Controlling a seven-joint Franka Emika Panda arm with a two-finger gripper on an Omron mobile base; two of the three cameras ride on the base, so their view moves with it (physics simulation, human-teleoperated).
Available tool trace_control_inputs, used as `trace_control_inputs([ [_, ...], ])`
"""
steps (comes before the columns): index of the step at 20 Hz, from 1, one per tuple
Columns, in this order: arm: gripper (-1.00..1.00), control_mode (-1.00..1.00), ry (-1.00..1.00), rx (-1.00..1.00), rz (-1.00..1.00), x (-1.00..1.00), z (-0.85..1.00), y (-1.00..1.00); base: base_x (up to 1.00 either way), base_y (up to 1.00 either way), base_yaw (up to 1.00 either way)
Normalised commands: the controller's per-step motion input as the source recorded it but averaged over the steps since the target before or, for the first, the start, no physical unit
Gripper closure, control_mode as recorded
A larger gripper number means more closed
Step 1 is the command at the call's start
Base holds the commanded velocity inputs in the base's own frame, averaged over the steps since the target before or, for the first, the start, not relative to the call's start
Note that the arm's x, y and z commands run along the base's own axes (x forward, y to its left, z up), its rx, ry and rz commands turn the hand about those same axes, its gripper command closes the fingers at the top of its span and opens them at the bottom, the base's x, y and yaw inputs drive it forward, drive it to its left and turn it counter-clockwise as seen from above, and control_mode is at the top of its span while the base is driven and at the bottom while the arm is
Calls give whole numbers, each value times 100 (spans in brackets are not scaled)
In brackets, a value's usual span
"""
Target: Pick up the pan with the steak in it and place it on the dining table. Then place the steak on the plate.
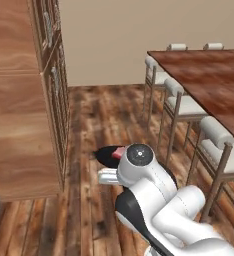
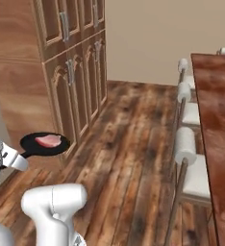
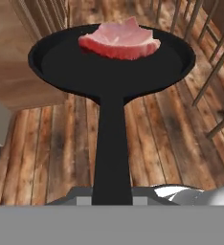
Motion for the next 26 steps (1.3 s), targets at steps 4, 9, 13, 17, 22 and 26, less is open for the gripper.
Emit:
trace_control_inputs([
  [4, 100, 100, 0, 0, 0, 0, 0, 0, 4, -6, -49],
  [9, 100, 100, 0, 0, 0, 0, 0, 0, 0, 0, -50],
  [13, 100, 100, 0, 0, 0, 0, 0, 0, 0, 0, -50],
  [17, 100, 100, 0, 0, 0, 0, 0, 0, 0, 0, -50],
  [22, 100, 100, 0, 0, 0, 0, 0, 0, 0, 0, -50],
  [26, 100, 100, 0, 0, 0, 0, 0, 0, 2, 0, -49],
])
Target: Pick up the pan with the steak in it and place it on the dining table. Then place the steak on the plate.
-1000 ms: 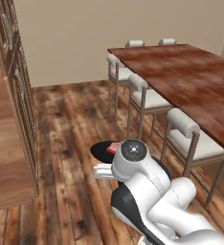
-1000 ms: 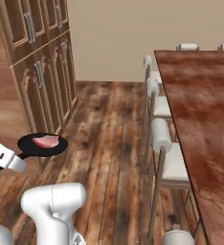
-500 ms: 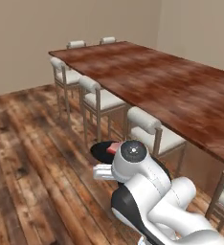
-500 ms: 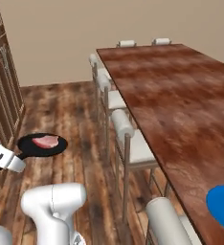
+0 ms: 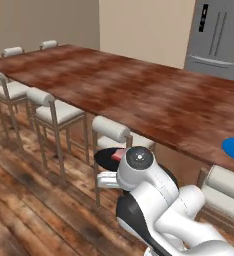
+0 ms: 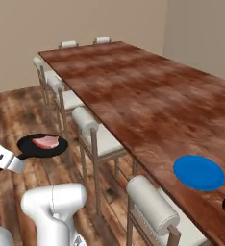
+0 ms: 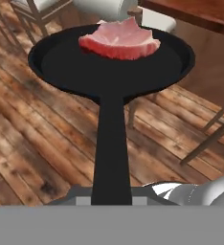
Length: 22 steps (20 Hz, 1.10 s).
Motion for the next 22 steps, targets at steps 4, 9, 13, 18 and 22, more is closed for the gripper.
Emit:
trace_control_inputs([
  [4, 100, 100, 0, 0, 0, 0, 0, 0, 7, -5, -47],
  [9, 100, 100, 0, 0, 0, 0, 0, 0, 6, -6, -48],
  [13, 100, 100, 0, 0, 0, 0, 0, 0, 9, -8, -43],
  [18, 100, 100, 0, 0, 0, 0, 0, 0, 10, -5, -43],
  [22, 100, 100, 0, 0, 0, 0, 0, 0, 7, -9, -43],
])
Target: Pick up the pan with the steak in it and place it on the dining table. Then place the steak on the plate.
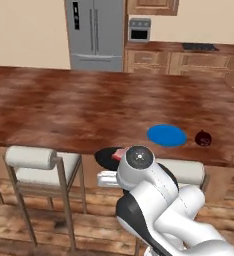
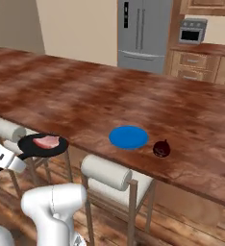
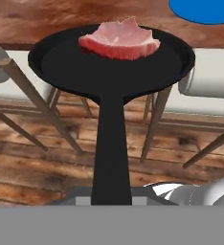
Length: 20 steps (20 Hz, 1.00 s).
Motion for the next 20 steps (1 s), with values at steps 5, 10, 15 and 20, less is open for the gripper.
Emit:
trace_control_inputs([
  [5, 100, 100, 0, 0, 0, 0, 0, 0, 6, -8, -44],
  [10, 100, 100, 0, 0, 0, 0, 0, 0, 0, -11, -43],
  [15, 100, 100, 0, 0, 0, 0, 0, 0, 5, -2, -45],
  [20, 100, 100, 0, 0, 0, 0, 0, 0, 3, -2, -41],
])
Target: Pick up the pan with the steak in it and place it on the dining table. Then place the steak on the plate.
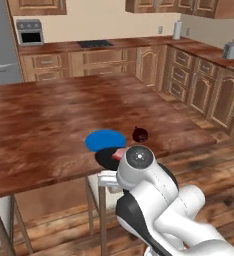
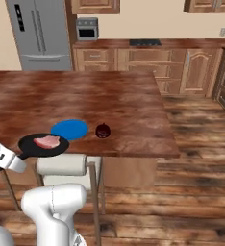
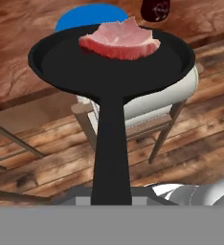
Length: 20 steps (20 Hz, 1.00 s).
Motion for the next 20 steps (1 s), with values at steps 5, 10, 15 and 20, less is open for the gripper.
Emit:
trace_control_inputs([
  [5, 100, 100, 0, 0, 0, 0, 0, 0, 4, 34, -6],
  [10, 100, 100, 0, 0, 0, 0, 0, 0, 12, 100, -9],
  [15, 100, 100, 0, 0, 0, 0, 0, 0, 1, 39, -3],
  [20, 100, 100, 0, 0, 0, 0, 0, 0, 37, 2, -2],
])
